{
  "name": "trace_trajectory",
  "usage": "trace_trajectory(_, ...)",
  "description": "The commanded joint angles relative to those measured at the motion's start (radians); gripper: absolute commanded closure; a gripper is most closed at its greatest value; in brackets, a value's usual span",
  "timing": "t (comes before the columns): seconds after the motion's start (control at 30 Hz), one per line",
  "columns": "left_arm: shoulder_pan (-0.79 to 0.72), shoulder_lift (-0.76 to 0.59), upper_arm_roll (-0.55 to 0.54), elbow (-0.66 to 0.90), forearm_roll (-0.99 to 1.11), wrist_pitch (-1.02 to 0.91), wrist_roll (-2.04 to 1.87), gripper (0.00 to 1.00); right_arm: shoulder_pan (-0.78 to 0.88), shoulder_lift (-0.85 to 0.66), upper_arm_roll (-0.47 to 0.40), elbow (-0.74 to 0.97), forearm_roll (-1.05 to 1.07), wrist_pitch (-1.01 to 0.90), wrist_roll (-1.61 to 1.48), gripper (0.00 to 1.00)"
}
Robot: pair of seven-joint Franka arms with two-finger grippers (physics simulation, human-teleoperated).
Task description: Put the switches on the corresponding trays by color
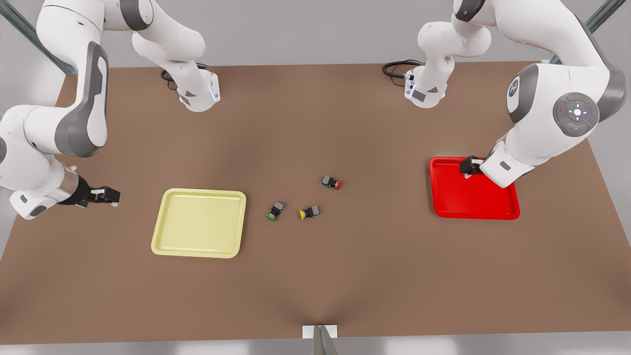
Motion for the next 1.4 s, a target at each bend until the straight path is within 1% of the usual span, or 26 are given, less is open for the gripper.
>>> trace_trajectory(0.0,0.000,0.000,0.000,0.000,0.012,0.000,0.001,0.00,0.000,0.000,0.000,0.001,0.000,-0.001,0.000,0.00)
trace_trajectory(0.1,0.000,0.000,-0.002,-0.003,0.012,-0.009,0.000,0.00,0.040,0.008,0.015,0.000,0.012,-0.009,-0.005,0.00)
trace_trajectory(0.13,0.000,0.002,0.000,-0.005,0.012,-0.008,0.000,0.00,0.137,0.014,0.040,0.006,0.018,-0.011,-0.005,0.00)
trace_trajectory(0.2,0.000,0.012,0.000,-0.005,0.012,-0.008,-0.002,0.00,0.157,0.051,0.247,0.009,0.021,0.003,-0.015,0.00)
trace_trajectory(0.23,0.000,0.012,0.000,-0.006,0.012,-0.008,-0.005,0.00,0.190,0.064,0.262,0.009,0.021,0.035,-0.020,0.00)
trace_trajectory(0.27,0.000,0.012,0.000,-0.007,0.012,-0.009,-0.022,0.00,0.198,0.074,0.265,0.012,0.021,0.032,-0.127,0.00)
trace_trajectory(0.3,0.000,0.014,0.000,-0.008,0.012,-0.008,-0.029,0.00,0.224,0.121,0.270,0.062,0.026,0.038,-0.248,0.00)
trace_trajectory(0.33,0.000,0.014,0.000,-0.010,0.012,-0.009,-0.031,0.00,0.284,0.219,0.267,0.170,0.075,0.040,-0.382,0.00)
trace_trajectory(0.37,0.000,0.014,0.002,-0.008,0.014,-0.009,-0.031,0.00,0.348,0.277,0.268,0.256,0.083,0.046,-0.429,0.00)
trace_trajectory(0.4,0.002,0.014,0.006,-0.010,0.014,-0.011,-0.059,0.00,0.446,0.313,0.262,0.303,0.080,0.097,-0.426,0.00)
trace_trajectory(0.47,0.002,0.011,0.008,-0.008,0.011,-0.014,-0.100,0.00,0.581,0.446,0.262,0.449,0.081,0.111,-0.472,0.00)
trace_trajectory(0.57,0.002,0.014,0.009,-0.005,0.014,-0.028,-0.102,0.00,0.589,0.505,0.261,0.446,0.080,0.236,-0.848,0.00)
trace_trajectory(0.63,0.005,0.028,0.009,-0.006,0.014,-0.005,-0.102,0.00,0.591,0.532,0.245,0.441,0.077,0.238,-0.969,0.00)
trace_trajectory(0.8,0.005,0.052,0.009,-0.010,0.011,-0.008,-0.105,0.00,0.640,0.578,0.236,0.424,0.077,0.284,-0.973,0.00)
trace_trajectory(0.93,0.005,0.063,0.009,-0.008,0.011,-0.008,-0.105,0.00,0.644,0.623,0.230,0.409,0.086,0.266,-0.976,0.00)
trace_trajectory(1.0,0.005,0.068,0.009,-0.010,0.011,-0.006,-0.105,0.00,0.644,0.626,0.213,0.379,0.087,0.275,-1.003,0.00)
trace_trajectory(1.07,0.005,0.069,0.009,-0.010,0.011,-0.006,-0.105,0.00,0.643,0.626,0.216,0.363,0.087,0.284,-1.049,0.00)
trace_trajectory(1.1,0.005,0.071,0.009,-0.010,0.011,-0.006,-0.105,0.00,0.620,0.609,0.235,0.261,0.086,0.391,-1.084,0.00)
trace_trajectory(1.13,0.005,0.083,0.009,-0.008,0.012,-0.006,-0.118,0.00,0.624,0.600,0.241,0.237,0.084,0.424,-1.092,0.00)
trace_trajectory(1.2,0.005,0.083,0.009,-0.008,0.012,-0.006,-0.120,0.00,0.641,0.601,0.235,0.230,0.078,0.425,-1.083,0.00)
trace_trajectory(1.27,0.005,0.083,0.009,-0.008,0.012,-0.006,-0.120,0.00,0.681,0.623,0.207,0.248,0.069,0.388,-1.081,0.00)
trace_trajectory(1.3,0.005,0.085,0.009,-0.010,0.012,-0.006,-0.120,0.00,0.718,0.635,0.157,0.285,0.069,0.321,-1.065,0.00)
trace_trajectory(1.37,0.005,0.086,0.009,-0.008,0.011,-0.006,-0.120,0.00,0.730,0.650,0.141,0.290,0.067,0.305,-1.023,0.00)
